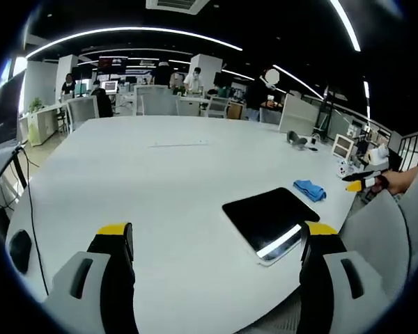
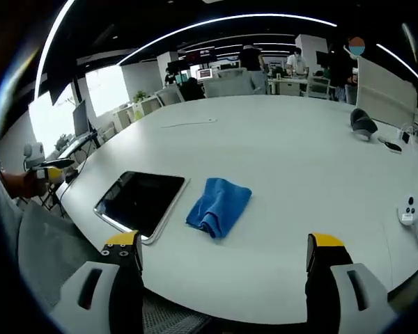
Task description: Wipe the mirror surface with the cleaning cloth until all visible marks leave the cleaned area.
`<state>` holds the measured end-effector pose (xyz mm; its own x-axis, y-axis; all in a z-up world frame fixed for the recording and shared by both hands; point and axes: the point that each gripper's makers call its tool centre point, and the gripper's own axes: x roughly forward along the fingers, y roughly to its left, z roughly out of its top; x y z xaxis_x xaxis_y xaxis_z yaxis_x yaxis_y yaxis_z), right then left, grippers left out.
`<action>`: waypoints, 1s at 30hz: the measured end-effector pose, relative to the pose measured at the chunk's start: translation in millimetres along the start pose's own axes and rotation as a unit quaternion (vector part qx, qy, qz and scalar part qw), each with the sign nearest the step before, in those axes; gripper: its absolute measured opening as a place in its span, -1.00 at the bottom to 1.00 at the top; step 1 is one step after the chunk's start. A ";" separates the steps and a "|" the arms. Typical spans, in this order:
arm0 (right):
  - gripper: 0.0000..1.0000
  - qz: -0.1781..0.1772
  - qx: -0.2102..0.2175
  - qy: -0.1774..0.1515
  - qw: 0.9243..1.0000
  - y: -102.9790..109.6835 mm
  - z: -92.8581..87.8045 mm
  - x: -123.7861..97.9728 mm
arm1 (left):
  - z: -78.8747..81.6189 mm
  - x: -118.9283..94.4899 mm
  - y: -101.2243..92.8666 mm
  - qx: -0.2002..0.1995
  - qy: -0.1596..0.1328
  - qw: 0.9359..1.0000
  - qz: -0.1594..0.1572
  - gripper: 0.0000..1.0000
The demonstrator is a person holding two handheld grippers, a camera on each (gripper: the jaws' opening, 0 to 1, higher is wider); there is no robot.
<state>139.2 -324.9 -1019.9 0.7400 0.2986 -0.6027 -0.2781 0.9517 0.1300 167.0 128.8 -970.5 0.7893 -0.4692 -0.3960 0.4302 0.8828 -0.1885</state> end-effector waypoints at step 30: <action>0.97 0.037 -0.040 0.021 0.998 10.0 -6.2 2.0 | -11.2 -5.8 -3.1 0.008 0.035 0.999 -0.015 0.98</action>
<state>134.0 -315.2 -1024.6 0.6898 0.3622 -0.6268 -0.3792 0.9183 0.1133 156.2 129.0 -977.6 0.7436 -0.4915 -0.4532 0.4595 0.8682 -0.1875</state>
